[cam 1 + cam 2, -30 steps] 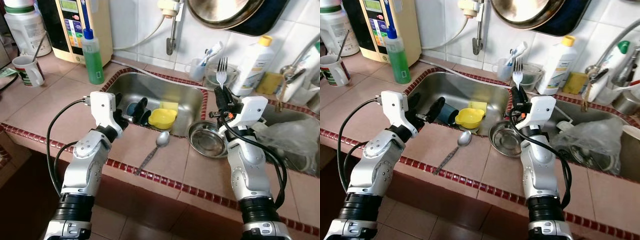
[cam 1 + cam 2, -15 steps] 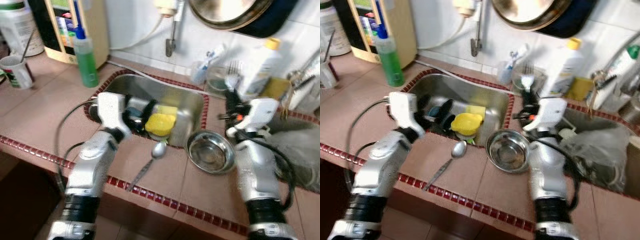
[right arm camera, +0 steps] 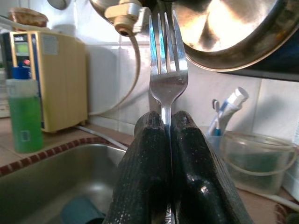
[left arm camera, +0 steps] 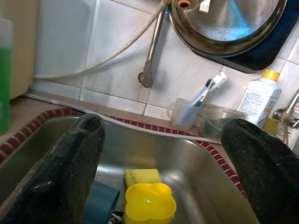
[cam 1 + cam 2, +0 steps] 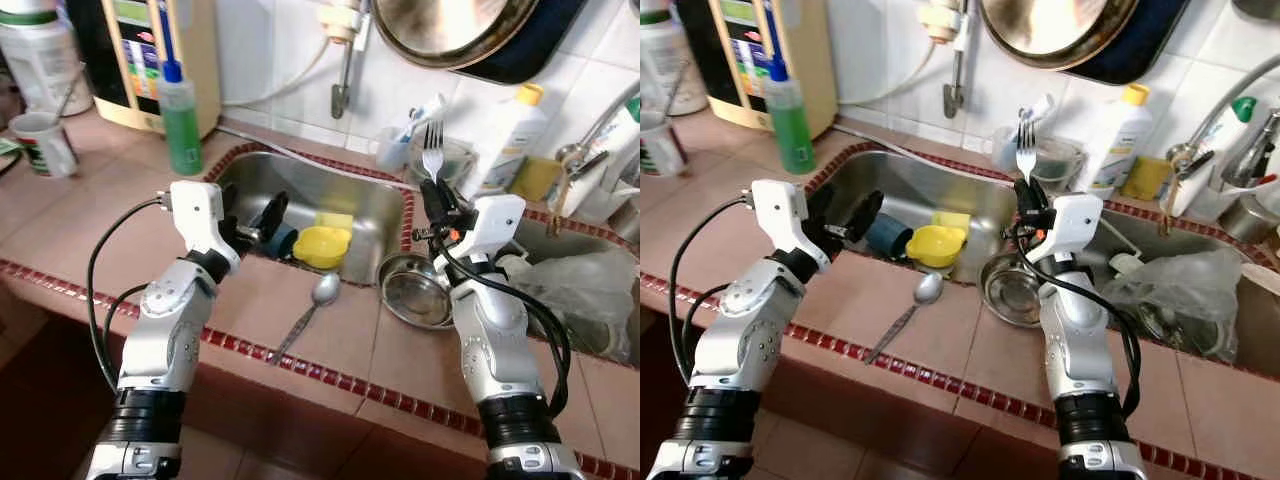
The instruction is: Kitchen organization
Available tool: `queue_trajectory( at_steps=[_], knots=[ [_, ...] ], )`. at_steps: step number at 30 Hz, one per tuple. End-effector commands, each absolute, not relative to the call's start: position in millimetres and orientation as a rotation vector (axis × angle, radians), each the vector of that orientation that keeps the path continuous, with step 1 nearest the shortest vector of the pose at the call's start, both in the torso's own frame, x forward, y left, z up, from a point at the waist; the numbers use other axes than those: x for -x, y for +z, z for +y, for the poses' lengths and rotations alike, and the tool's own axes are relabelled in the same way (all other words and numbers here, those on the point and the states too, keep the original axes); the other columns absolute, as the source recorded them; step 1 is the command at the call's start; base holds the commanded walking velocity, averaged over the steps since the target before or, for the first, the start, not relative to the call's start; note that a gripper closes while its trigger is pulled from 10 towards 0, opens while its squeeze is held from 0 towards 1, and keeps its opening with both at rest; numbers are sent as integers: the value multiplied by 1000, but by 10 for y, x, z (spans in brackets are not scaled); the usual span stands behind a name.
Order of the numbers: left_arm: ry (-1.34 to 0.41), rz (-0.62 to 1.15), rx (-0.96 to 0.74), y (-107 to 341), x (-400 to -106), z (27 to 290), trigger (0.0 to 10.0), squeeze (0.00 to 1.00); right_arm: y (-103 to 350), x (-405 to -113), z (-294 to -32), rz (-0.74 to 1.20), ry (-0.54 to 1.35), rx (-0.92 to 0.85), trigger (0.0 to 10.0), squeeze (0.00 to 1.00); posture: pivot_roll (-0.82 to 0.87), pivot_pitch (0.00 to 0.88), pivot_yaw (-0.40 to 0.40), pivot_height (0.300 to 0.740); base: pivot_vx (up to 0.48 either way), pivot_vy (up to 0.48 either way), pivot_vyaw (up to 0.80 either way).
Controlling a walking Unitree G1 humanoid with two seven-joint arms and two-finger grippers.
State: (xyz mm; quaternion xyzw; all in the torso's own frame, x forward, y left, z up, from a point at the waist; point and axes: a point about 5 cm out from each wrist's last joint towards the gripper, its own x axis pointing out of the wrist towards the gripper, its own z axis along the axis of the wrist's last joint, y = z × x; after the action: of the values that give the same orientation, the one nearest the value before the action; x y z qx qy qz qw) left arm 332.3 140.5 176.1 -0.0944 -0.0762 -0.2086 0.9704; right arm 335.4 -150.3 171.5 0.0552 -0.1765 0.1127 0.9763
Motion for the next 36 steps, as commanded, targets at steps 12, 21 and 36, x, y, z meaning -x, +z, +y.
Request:
queue_trajectory(
  at_steps=[12,21,36],
  knots=[
    [-466,-156,190,1808,-3313,1325,10000,0,1752,-3358,-1537,-369,218,-114,10000,0,109,0,-83,740,0,306,0],
    [-471,-153,192,1812,-3310,1318,10000,0,1739,-3359,-1530,-364,219,-117,10000,0,111,0,-80,740,0,317,0],
    [-480,-150,189,1815,-3306,1301,10000,0,1733,-3360,-1525,-362,218,-118,10000,0,112,0,-79,740,0,320,0]
  ],
)
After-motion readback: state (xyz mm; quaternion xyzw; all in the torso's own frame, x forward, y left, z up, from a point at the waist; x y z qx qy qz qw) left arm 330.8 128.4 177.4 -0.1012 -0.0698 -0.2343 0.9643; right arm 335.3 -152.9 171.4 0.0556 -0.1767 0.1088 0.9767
